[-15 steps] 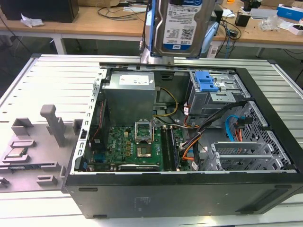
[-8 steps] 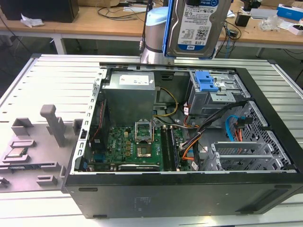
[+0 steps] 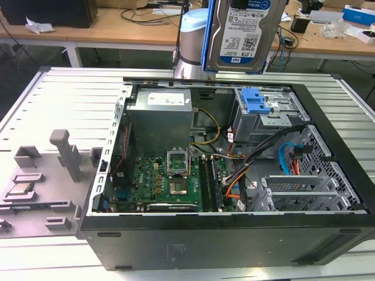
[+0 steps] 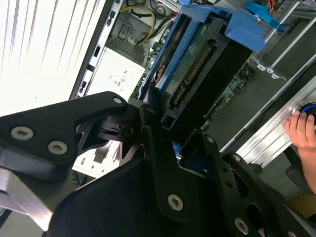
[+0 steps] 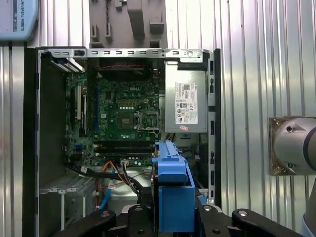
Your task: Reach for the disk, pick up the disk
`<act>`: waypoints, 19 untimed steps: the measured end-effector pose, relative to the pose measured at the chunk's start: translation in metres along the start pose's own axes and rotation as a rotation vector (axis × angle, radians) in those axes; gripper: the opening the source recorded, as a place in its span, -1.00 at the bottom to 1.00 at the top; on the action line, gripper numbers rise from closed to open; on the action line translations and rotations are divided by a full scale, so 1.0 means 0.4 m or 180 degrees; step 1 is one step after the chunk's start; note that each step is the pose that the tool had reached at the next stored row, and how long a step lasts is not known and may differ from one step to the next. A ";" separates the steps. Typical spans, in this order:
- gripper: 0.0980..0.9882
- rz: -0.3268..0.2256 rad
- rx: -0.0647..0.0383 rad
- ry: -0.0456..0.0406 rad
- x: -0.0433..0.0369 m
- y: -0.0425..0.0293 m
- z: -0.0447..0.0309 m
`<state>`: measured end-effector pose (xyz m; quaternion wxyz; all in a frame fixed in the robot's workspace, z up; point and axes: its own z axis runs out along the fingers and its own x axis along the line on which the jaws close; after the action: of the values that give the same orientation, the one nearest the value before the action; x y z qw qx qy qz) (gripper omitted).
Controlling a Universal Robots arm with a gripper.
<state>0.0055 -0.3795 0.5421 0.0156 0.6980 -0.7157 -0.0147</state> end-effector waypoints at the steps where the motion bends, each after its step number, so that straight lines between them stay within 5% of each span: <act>1: -0.40 0.0000 -0.0001 0.0000 0.000 0.000 0.005; 4: -0.40 0.0000 -0.0003 0.0000 0.000 -0.001 0.032; 19: -0.40 0.0000 -0.0003 -0.0001 0.000 -0.004 0.088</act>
<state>0.0054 -0.3796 0.5069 0.0159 0.6980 -0.7157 -0.0152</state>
